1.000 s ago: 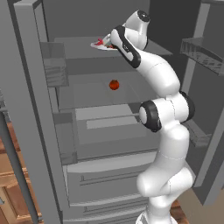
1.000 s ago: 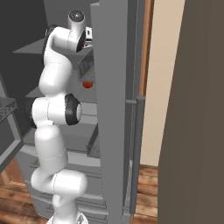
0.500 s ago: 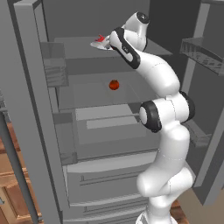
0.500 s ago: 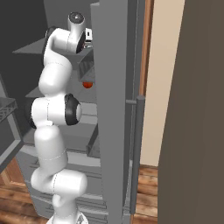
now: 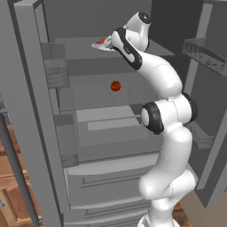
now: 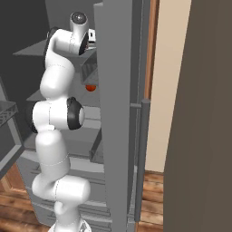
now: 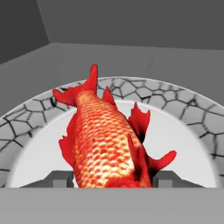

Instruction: Transport the fish from the fridge to the microwave and turn on the microwave.

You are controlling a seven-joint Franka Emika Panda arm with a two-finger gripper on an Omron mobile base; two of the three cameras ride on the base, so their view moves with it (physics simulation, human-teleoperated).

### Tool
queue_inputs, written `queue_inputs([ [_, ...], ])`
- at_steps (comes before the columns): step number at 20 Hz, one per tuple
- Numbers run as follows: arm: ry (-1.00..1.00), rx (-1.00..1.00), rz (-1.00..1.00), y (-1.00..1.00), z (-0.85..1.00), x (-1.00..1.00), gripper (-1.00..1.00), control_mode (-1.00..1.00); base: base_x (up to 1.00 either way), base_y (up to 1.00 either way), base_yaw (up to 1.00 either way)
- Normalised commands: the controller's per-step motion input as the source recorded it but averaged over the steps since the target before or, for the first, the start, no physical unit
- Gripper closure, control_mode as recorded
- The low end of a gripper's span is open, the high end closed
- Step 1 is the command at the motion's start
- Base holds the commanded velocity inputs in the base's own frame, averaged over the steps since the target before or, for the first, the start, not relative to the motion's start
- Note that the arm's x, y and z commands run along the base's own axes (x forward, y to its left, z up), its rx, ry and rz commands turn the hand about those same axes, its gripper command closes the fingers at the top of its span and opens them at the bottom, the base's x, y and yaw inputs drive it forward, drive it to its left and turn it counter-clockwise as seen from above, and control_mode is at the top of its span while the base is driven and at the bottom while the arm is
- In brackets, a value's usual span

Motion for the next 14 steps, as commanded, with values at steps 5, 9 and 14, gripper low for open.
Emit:
queue_inputs([
  [5, 0.00, 0.00, 0.00, 0.00, 0.00, 0.00, 1.00, -1.00, 0.00, 0.00, 0.00],
  [9, 0.00, 0.00, 0.00, 0.00, 0.00, 0.00, 1.00, -1.00, 0.00, 0.00, 0.00],
  [14, 0.00, 0.00, 0.00, 0.00, 0.00, 0.00, 1.00, -1.00, 0.00, 0.00, 0.00],
])
